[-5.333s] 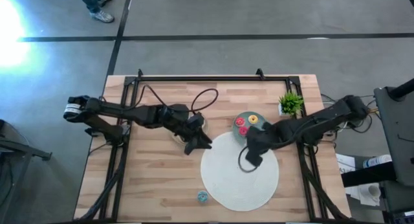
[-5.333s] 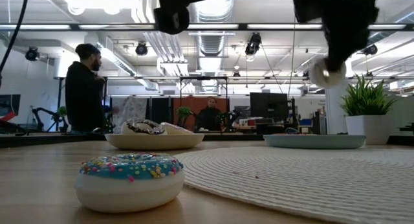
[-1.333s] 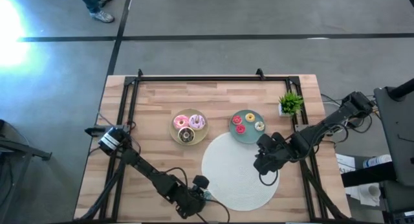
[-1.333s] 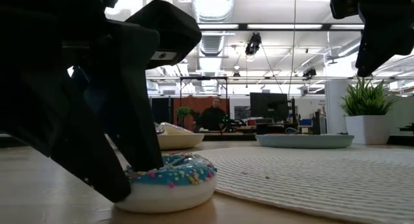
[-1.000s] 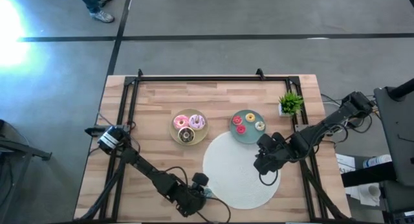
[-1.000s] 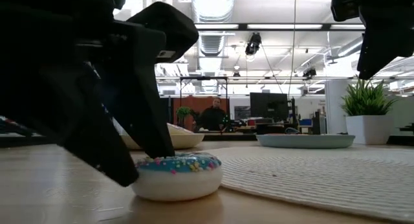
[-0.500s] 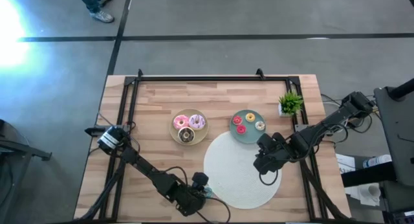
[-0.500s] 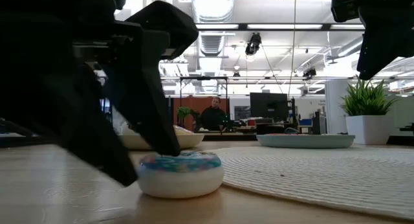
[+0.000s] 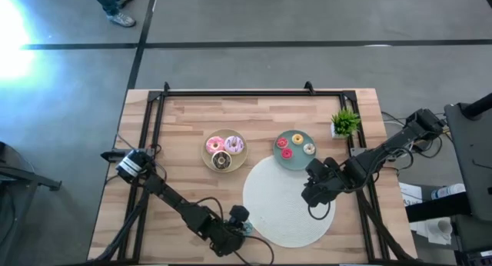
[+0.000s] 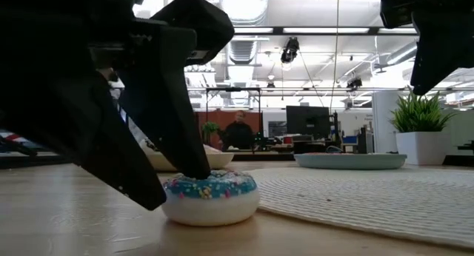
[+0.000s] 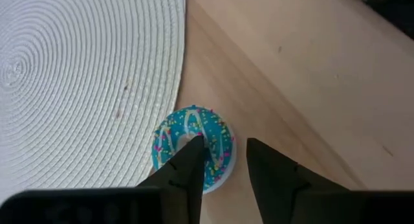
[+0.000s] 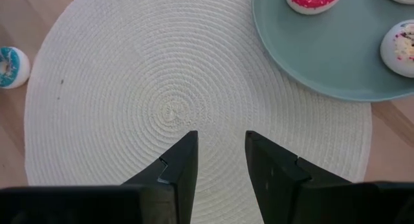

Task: Pick & Place donuts
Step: Put the small blue donut on the blue plate

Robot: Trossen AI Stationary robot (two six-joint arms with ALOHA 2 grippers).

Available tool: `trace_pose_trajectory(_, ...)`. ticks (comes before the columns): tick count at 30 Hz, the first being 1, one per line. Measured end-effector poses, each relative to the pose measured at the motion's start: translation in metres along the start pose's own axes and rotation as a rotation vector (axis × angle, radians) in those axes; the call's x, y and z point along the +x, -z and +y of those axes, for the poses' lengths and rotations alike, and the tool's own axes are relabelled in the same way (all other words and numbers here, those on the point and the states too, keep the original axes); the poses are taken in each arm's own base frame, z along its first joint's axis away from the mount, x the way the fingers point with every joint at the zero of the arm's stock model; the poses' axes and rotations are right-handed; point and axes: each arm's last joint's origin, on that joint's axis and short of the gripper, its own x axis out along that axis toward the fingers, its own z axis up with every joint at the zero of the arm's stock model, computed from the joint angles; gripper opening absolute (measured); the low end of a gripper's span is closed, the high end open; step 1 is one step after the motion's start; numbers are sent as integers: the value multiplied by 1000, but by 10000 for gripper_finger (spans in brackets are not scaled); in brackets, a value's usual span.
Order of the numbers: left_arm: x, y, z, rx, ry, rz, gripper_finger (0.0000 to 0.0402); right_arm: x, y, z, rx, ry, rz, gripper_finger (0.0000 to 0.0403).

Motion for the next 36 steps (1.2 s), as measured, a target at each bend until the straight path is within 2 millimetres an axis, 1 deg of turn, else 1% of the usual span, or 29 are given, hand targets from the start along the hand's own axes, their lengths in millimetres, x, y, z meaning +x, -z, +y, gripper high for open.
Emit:
trace_pose_trajectory(6,4,4,2,-16,-7,-15,82,1,1,-1,3,3,1,118)
trace_pose_trajectory(9,5,5,5,-20,-13,-12,65,1,1,-1,1,3,1,118)
trace_pose_trajectory(15,6,5,9,-28,-20,-8,11,1,1,-1,-4,3,1,118)
trace_pose_trajectory(20,6,7,9,-47,-25,13,2,1,0,-1,-12,2,0,118)
trace_pose_trajectory(23,-1,10,11,-83,-47,75,1,0,0,0,-27,-3,-19,118)
trace_pose_trajectory(26,-19,10,18,-121,-50,130,1,-7,-2,5,-43,-19,-71,118)
trace_pose_trajectory(29,-47,5,32,-134,-92,128,1,-17,-5,10,-57,-41,-127,118)
trace_pose_trajectory(31,-62,1,46,-159,-112,94,1,-23,-7,14,-66,-52,-171,118)
trace_pose_trajectory(33,-68,0,67,-207,-143,65,0,-31,-8,18,-70,-62,-224,118)
trace_pose_trajectory(36,-67,1,107,-275,-193,4,0,-41,-10,24,-65,-69,-314,118)
